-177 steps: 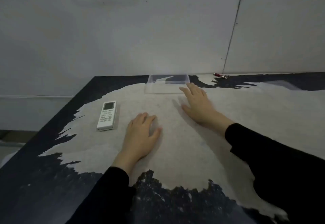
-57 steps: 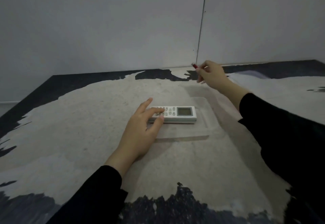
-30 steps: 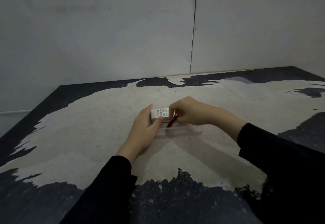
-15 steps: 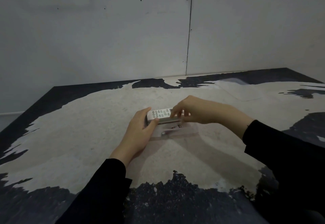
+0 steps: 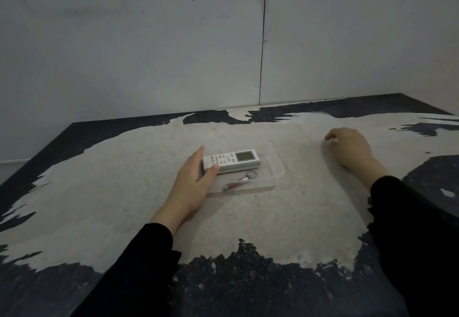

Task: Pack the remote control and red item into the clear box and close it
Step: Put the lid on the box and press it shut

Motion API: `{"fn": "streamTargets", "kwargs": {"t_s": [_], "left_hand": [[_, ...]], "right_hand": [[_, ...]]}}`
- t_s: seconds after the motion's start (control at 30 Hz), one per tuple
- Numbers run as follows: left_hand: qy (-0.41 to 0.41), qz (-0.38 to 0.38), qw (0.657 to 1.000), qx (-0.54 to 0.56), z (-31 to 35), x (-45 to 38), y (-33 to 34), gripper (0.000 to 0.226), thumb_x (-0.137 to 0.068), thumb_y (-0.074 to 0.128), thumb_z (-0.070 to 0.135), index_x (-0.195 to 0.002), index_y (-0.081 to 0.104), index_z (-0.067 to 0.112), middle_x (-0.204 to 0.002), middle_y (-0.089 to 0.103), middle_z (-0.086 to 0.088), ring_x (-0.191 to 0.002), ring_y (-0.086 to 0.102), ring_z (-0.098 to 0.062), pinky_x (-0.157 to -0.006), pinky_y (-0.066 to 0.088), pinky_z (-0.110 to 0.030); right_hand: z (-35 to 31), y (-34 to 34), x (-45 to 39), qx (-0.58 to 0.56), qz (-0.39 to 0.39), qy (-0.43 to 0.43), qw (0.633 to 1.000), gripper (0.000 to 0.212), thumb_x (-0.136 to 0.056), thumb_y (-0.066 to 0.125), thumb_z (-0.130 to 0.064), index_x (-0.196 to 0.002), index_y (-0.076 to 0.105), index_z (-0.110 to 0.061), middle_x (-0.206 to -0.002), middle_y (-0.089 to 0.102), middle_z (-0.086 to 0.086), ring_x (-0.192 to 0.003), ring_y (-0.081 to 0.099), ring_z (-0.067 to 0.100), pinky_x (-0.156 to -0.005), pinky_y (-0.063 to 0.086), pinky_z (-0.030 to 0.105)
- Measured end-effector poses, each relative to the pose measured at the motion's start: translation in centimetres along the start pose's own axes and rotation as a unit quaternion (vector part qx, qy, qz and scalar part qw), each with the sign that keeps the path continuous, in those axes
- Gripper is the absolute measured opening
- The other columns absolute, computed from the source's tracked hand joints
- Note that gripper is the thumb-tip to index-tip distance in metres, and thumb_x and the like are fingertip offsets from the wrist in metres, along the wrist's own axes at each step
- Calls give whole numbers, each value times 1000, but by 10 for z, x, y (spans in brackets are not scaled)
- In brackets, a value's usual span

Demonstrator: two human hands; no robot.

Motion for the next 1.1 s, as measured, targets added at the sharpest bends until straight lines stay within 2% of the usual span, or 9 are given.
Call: {"fn": "streamTargets", "kwargs": {"t_s": [0.23,0.4,0.53,0.63,0.73,0.83,0.9,1.03,1.1], "left_hand": [[-3,-4,1000,7,0,2,-2,57,-92,48,36,-143,30,18,-148,38,-3,-125,36,-6,-102,28,-23],[-5,-5,1000,10,3,2,-2,56,-92,48,34,-142,31,18,-148,39,-2,-119,35,-3,-100,28,-20],[-17,-6,1000,5,1,2,-3,57,-92,47,37,-143,30,18,-150,37,-2,-132,36,-13,-103,26,-22],[-23,-12,1000,10,-2,1,-2,55,-93,41,41,-143,31,18,-151,36,-2,-136,34,-15,-108,25,-25],[-19,-14,1000,15,0,2,-1,54,-94,34,45,-142,32,21,-151,33,-1,-137,30,-14,-111,23,-28],[5,18,999,30,8,4,-8,51,-92,30,50,-138,37,29,-154,25,3,-141,19,-9,-114,15,-29],[27,39,997,62,20,6,-15,50,-90,33,53,-134,41,33,-152,29,9,-140,22,-6,-116,18,-33],[57,33,994,84,38,14,-16,48,-90,47,43,-136,39,32,-141,38,20,-129,34,0,-108,28,-26],[76,56,994,51,40,14,-20,43,-91,50,34,-134,44,30,-141,43,12,-130,37,-2,-108,28,-24]], "right_hand": [[-52,9,18,71,-13,-79,994,18,-86,57,-27,-95,67,-14,-101,62,9,-100,57,34,-84,42,41],[-68,9,24,95,17,-172,980,9,-88,52,-10,-85,60,-7,-89,60,13,-87,54,34,-69,43,40],[-81,-29,30,-90,107,-182,973,10,-94,45,-9,-92,53,-3,-92,58,14,-86,52,32,-70,40,39],[-88,-61,38,-302,155,-159,927,9,-97,44,-11,-92,50,-5,-92,60,9,-78,57,24,-64,47,27],[-75,-67,35,-576,129,-50,806,16,-98,40,-15,-84,46,-19,-96,65,5,-86,67,14,-65,58,21],[-70,-36,35,-733,35,78,675,15,-98,40,-11,-88,51,-11,-91,65,8,-78,69,14,-62,61,26],[-81,-4,42,-759,-62,140,633,16,-97,41,-7,-102,54,0,-92,64,13,-71,71,16,-57,60,25],[-106,31,62,-745,-172,175,620,16,-98,37,-5,-99,49,4,-91,60,16,-65,72,20,-50,59,24],[-105,27,63,-698,-139,150,686,11,-96,39,1,-105,44,-3,-91,58,16,-72,68,25,-52,60,25]]}}
Point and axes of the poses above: each hand's wrist, its own x-axis away from the middle knuckle, its own y-axis out of the palm, z = x × y, the point moved 9 cm from there along -x, towards the middle knuckle
